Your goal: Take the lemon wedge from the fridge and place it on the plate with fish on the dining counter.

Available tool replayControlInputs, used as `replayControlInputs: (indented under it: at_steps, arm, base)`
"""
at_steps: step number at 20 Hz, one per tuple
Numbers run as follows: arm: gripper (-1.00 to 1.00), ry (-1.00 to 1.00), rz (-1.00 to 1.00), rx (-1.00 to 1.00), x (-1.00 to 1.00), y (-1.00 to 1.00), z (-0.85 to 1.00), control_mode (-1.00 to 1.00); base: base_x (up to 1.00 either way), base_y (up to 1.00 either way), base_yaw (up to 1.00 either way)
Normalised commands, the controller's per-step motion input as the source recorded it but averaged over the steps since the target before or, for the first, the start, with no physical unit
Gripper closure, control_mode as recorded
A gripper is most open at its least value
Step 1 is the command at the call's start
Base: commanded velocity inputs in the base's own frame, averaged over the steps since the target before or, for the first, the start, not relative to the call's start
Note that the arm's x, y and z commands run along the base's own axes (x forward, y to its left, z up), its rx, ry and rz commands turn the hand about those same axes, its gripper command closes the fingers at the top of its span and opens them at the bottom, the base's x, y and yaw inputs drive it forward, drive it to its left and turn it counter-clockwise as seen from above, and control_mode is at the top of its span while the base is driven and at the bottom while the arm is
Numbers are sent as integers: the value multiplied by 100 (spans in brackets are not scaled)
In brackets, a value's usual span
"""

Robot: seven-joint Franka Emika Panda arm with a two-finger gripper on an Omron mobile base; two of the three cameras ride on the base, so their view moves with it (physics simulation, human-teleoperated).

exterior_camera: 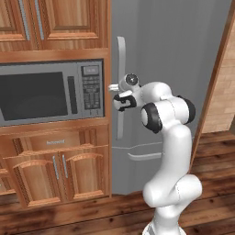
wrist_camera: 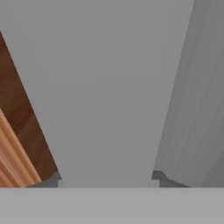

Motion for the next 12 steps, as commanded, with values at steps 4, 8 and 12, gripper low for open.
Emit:
replayControlInputs:
  at_steps: [4, 8, 12]
  arm:
    - [100, 0, 0, 0, 0, 0, 0, -100]
    - [100, 0, 0, 0, -22, 0, 2, -100]
    - [100, 0, -14, 4, -94, -21, 31, -100]
  base:
    - [0, 0, 0]
    - [0, 0, 0]
    - [0, 0, 0]
